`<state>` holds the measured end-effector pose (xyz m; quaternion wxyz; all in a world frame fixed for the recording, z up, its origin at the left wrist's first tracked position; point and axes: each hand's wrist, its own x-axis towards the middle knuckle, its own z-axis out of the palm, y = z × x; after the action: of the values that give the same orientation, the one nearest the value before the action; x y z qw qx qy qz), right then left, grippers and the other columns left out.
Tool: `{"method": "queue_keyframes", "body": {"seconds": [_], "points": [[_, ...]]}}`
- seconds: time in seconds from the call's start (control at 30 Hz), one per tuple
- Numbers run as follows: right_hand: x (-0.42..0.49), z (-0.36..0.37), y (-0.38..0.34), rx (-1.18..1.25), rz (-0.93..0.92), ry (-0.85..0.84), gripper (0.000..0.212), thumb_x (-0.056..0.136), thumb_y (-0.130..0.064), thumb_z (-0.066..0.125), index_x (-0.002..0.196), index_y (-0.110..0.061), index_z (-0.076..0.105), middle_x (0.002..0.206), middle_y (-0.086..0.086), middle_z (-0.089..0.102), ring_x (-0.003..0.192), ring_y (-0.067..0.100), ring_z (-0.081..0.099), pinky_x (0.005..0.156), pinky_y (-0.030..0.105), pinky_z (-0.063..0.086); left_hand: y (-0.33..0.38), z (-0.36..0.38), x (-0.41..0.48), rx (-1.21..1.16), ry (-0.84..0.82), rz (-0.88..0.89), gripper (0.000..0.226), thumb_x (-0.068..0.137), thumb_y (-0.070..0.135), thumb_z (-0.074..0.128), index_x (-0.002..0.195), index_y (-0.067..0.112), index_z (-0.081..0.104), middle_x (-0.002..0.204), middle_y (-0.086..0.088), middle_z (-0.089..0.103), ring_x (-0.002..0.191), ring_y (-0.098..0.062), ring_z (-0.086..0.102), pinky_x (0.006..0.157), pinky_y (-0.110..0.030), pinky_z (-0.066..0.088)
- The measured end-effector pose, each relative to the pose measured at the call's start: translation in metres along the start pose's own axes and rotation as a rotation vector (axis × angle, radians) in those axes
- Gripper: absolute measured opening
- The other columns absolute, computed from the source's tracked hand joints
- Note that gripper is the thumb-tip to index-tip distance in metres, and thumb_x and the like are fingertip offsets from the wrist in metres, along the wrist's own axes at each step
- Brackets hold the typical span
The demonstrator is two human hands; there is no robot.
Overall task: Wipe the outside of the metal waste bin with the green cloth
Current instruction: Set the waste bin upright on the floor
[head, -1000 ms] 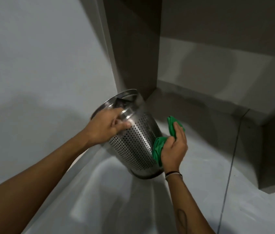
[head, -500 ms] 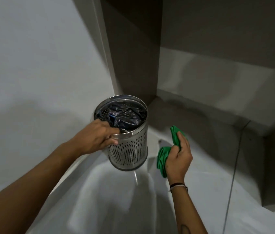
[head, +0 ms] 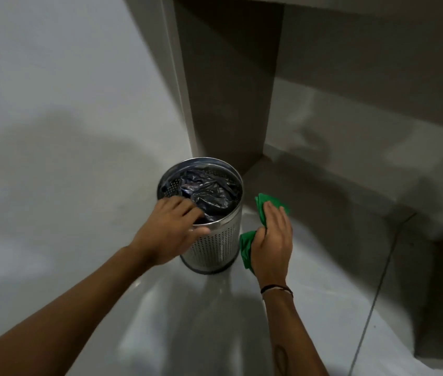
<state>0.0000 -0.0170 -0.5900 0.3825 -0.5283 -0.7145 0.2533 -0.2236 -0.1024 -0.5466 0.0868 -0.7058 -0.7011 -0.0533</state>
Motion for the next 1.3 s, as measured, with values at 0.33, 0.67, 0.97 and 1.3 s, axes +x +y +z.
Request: {"method": "queue_keyframes", "body": {"seconds": [0.33,0.67,0.97,1.3], "points": [[0.036,-0.12,-0.113,-0.313,-0.029,-0.333,0.066,0.092,0.007,0.058,0.157,-0.002,0.049,0.164,0.016,0.05,0.158,0.036,0.038,0.137,0.043,0.02,0.072,-0.094,0.031,0.016,-0.368,-0.154,0.081,0.108,0.058,0.022,0.169,0.01,0.001,0.178,-0.017,-0.002,0.165,-0.034,-0.001,0.13,-0.063,0.012],[0.061,-0.311,-0.356,-0.323,-0.165,-0.523,0.066,0.09,0.007,0.065,0.154,-0.003,0.053,0.159,0.016,0.056,0.156,0.039,0.041,0.131,0.05,0.035,0.073,-0.405,0.018,-0.133,-0.27,-0.363,0.083,0.109,0.062,0.018,0.169,0.01,-0.004,0.179,-0.013,-0.007,0.166,-0.029,-0.004,0.133,-0.058,0.011],[0.137,-0.492,-0.518,-0.169,-0.118,-0.374,0.065,0.087,0.014,0.061,0.151,0.004,0.054,0.157,0.026,0.055,0.149,0.045,0.05,0.127,0.059,0.037,0.075,-0.648,0.119,-0.127,-0.117,-0.271,0.077,0.11,0.054,0.027,0.168,0.005,0.015,0.177,-0.017,0.015,0.164,-0.031,0.016,0.129,-0.058,0.023],[0.224,-0.573,-0.463,-0.424,-0.03,-0.247,0.068,0.092,0.01,0.056,0.158,0.001,0.044,0.166,0.021,0.045,0.158,0.042,0.038,0.132,0.055,0.029,0.151,-0.663,0.231,-0.118,-0.16,0.012,0.088,0.107,0.059,0.038,0.169,0.005,0.008,0.179,-0.015,0.003,0.166,-0.029,0.005,0.133,-0.054,0.014]]}}
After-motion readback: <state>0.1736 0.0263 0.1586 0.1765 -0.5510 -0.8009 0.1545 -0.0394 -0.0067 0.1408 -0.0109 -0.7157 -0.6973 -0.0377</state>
